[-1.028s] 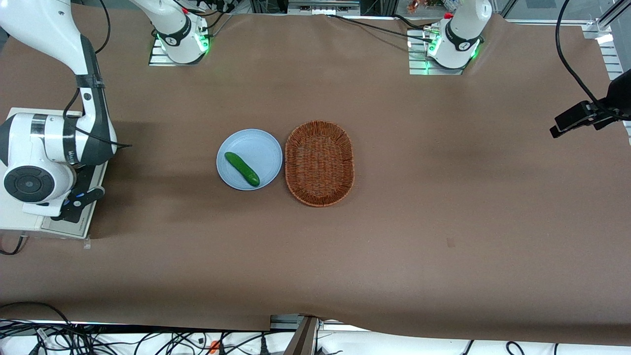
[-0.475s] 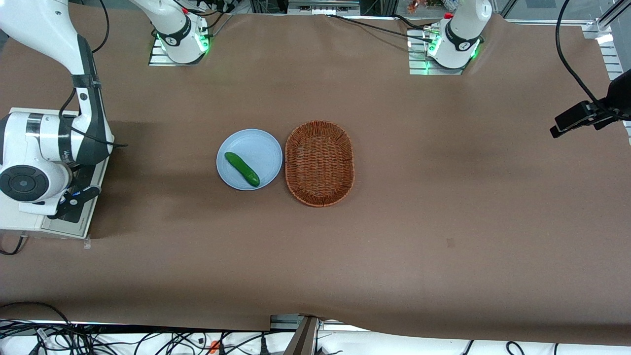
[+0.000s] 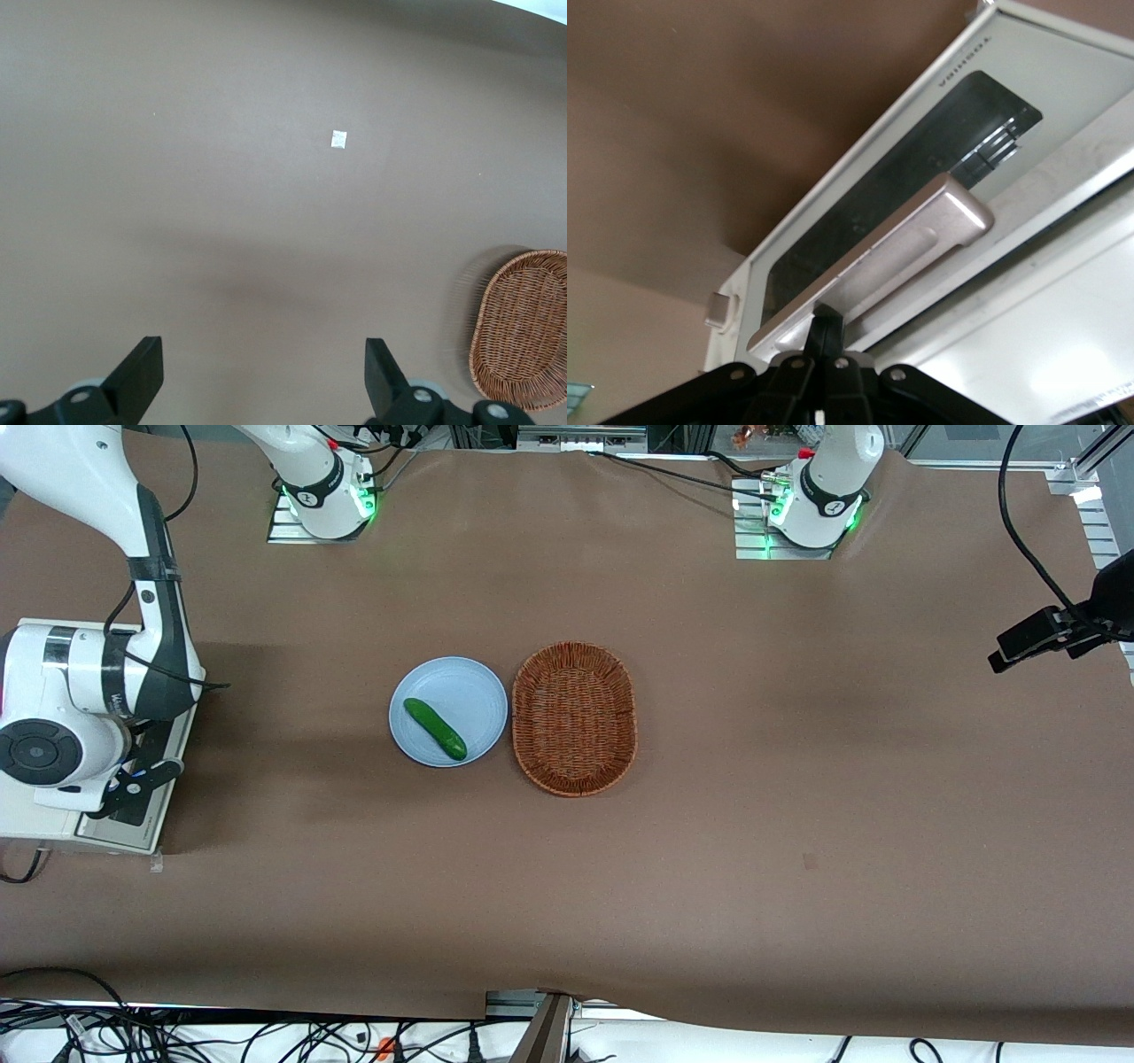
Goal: Open oven door with right arm only
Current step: 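Hook the right gripper onto the silver handle of the oven door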
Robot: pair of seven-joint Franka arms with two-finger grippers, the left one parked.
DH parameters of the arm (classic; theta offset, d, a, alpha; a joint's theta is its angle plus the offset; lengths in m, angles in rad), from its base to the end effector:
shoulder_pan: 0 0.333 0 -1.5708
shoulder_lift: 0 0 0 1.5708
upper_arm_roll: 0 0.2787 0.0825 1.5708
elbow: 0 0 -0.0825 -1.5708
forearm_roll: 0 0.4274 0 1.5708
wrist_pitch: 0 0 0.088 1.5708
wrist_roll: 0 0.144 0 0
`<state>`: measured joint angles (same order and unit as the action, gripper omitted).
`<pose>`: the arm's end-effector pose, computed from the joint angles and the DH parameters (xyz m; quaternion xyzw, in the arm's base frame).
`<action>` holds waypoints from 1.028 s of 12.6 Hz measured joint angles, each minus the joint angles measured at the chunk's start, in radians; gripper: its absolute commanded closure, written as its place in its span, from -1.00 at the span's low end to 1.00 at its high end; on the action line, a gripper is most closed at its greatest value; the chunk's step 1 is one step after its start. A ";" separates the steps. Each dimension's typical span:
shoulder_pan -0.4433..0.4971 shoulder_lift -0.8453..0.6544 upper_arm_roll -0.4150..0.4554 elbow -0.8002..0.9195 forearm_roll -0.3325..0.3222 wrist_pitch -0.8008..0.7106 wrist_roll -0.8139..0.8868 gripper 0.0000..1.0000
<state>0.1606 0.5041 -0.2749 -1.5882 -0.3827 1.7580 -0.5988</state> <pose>0.6535 -0.1109 0.2562 0.9099 0.2968 -0.2311 0.1751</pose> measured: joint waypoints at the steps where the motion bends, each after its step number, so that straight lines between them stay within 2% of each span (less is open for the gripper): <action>1: 0.003 -0.001 0.000 -0.001 0.011 0.001 0.006 1.00; 9: 0.016 0.000 0.012 -0.013 0.078 0.033 0.019 1.00; 13: 0.022 0.007 0.022 -0.025 0.133 0.062 0.030 1.00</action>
<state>0.1830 0.5107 -0.2528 -1.6135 -0.2500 1.8203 -0.5689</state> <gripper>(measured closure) 0.991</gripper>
